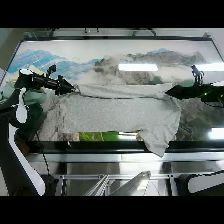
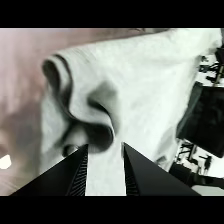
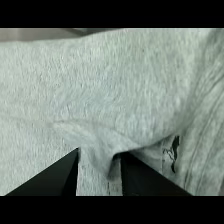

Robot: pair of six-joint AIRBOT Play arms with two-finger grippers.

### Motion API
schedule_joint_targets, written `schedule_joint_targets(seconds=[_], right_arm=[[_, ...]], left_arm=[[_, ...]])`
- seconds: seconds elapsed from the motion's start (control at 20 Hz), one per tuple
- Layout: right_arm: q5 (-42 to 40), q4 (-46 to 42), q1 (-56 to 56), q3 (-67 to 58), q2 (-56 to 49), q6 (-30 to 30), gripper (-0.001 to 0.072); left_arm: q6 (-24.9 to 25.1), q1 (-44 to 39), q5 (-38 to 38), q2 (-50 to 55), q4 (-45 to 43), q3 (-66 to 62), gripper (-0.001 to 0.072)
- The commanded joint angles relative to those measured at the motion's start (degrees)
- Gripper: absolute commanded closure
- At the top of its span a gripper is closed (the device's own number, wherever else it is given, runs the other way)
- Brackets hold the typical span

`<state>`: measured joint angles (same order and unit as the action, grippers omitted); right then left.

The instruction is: Fold the shirts.

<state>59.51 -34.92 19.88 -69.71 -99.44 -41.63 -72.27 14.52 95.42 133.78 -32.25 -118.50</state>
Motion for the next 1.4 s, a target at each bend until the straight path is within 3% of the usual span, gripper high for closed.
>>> schedule_joint_targets(seconds=[0.0, 0.1, 0.25, 0.4, 0.5, 0.6, 0.7, 1.0, 1.3, 1.35], right_arm=[[1.7, -6.9, 0.0, 0.0, 2.4, -4.4, 0.0384], [3.0, -13.0, 0.1, 0.0, 5.8, -8.0, 0.0343], [10.0, -23.6, 1.7, 0.1, 10.8, -14.6, 0.0350], [16.5, -24.7, 6.4, 5.7, 15.9, -18.2, 0.0350], [16.4, -24.6, 10.8, 14.2, 20.4, -20.9, 0.0337], [16.4, -24.4, 14.3, 22.9, 24.0, -23.8, 0.0190], [16.6, -23.4, 15.4, 29.9, 26.5, -25.4, 0.0191], [10.2, -15.0, 11.8, 43.5, 27.6, -28.8, 0.0196], [3.1, -9.7, 3.5, 46.0, 27.6, -28.3, 0.0202], [2.6, -9.4, 3.5, 46.0, 27.6, -28.2, 0.0273]], left_arm=[[-1.7, 2.6, 2.1, -4.0, 0.3, 3.9, 0.0461], [-1.7, 4.9, 3.0, -7.7, 0.2, 4.6, 0.0461], [-0.5, 7.2, 4.5, -15.6, -4.7, 8.2, 0.0461], [2.9, 8.2, 3.2, -26.1, -19.7, 19.3, 0.0461], [5.9, 9.4, 0.4, -32.7, -22.2, 29.7, 0.0461], [6.3, 11.0, -2.9, -36.9, -21.9, 38.3, 0.0461], [6.3, 11.7, -4.6, -38.6, -21.6, 43.9, 0.0416], [6.4, 11.8, -6.3, -38.8, -21.6, 50.1, 0.0413], [6.4, 11.7, -10.5, -38.8, -21.7, 53.7, 0.0414], [6.4, 11.7, -11.6, -38.8, -21.7, 54.4, 0.0414]])
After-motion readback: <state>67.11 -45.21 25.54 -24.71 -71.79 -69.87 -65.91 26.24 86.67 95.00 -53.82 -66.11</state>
